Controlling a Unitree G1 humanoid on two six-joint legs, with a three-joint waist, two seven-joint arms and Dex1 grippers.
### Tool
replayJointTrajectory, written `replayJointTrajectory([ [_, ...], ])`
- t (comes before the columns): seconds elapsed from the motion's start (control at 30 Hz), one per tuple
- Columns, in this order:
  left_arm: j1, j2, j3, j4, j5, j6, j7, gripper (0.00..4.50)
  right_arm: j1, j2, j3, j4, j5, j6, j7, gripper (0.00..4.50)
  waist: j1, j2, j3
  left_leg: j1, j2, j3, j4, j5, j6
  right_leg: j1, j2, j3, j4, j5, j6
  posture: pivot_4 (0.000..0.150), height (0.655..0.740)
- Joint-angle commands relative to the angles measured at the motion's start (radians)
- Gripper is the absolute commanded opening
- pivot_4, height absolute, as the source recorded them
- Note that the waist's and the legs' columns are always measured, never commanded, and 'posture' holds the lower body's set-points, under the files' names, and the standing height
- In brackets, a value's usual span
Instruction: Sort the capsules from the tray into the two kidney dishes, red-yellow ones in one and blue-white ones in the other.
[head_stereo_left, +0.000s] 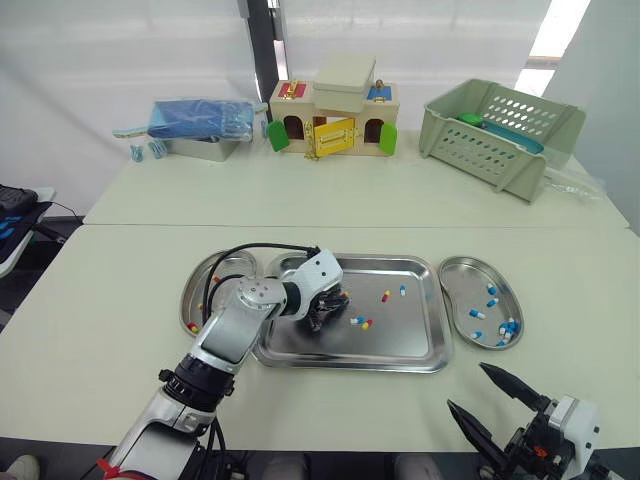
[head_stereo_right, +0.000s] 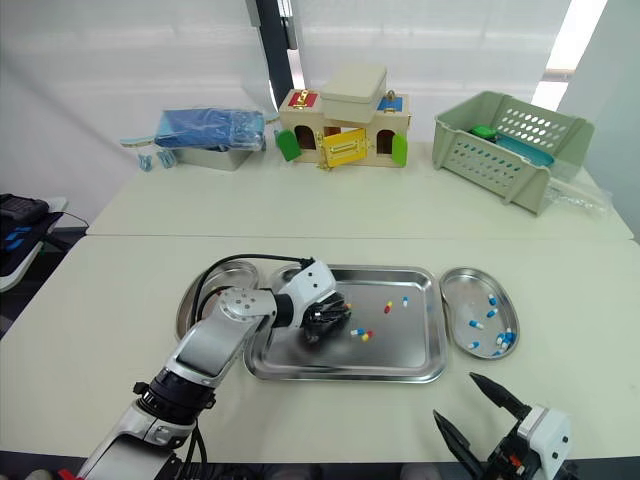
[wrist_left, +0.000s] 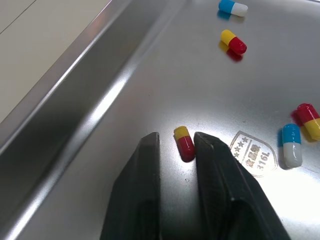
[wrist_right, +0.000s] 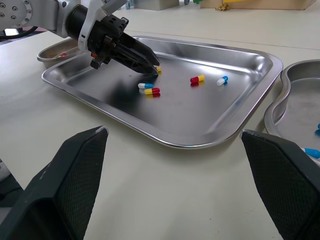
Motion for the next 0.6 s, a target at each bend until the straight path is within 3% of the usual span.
replayJointTrajectory([
  [0.03, 0.008, 0.010, -0.005, -0.015, 0.003, 0.005, 0.008, 0.06, 0.007, -0.009, -0.006, -0.039, 0.006, -0.007, -0.008, 4.50, 0.000, 0.000, 0.000, 0.000, 0.000, 0.000, 0.000, 0.000, 0.000, 0.000, 0.000, 0.000, 0.000, 0.000, 0.000, 0.150, 0.7400],
  [0.33, 0.028, 0.009, 0.010, -0.029, -0.018, -0.011, 0.007, 0.06, 0.006, -0.017, -0.002, -0.032, 0.007, -0.017, -0.007, 4.50, 0.000, 0.000, 0.000, 0.000, 0.000, 0.000, 0.000, 0.000, 0.000, 0.000, 0.000, 0.000, 0.000, 0.000, 0.000, 0.150, 0.7400],
  [0.6, 0.062, 0.044, 0.169, -0.179, -0.072, 0.145, 0.095, 0.06, -0.019, -0.109, 0.020, -0.011, 0.033, -0.028, 0.127, 4.50, -0.001, 0.000, 0.000, 0.000, 0.000, 0.000, 0.000, 0.000, 0.000, 0.000, 0.000, 0.000, 0.000, 0.000, 0.000, 0.150, 0.7400],
])
